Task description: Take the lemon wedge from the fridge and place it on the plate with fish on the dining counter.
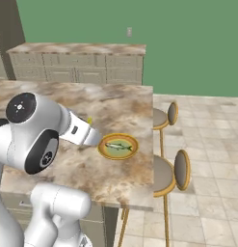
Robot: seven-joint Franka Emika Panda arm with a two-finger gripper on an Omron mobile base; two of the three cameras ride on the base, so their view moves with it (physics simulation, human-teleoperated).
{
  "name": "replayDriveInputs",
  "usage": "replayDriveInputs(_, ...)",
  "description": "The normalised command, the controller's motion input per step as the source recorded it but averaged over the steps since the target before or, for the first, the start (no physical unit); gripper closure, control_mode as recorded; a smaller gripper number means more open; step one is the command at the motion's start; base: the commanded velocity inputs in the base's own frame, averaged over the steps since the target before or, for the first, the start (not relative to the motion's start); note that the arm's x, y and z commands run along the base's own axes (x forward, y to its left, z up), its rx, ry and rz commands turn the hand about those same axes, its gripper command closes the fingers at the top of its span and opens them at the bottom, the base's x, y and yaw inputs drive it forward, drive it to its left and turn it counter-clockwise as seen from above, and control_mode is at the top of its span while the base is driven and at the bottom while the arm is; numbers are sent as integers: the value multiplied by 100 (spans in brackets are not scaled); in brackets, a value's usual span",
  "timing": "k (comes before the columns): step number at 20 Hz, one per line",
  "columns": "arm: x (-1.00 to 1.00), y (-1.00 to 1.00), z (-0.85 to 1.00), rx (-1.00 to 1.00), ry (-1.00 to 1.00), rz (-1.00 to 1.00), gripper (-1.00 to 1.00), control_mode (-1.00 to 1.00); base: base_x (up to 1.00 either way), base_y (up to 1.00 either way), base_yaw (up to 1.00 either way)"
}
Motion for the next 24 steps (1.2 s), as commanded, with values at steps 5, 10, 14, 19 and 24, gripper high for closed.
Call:
replayDriveInputs(5,80,0,-26,0,14,15,100,-100,20,0,4)
replayDriveInputs(10,100,0,-62,3,24,13,100,-100,0,0,0)
replayDriveInputs(14,98,0,-86,-12,15,-5,100,-100,0,0,0)
replayDriveInputs(19,81,-1,-76,-20,0,-17,100,-100,0,0,0)
replayDriveInputs(24,39,-1,-17,3,5,-5,100,-100,0,0,0)
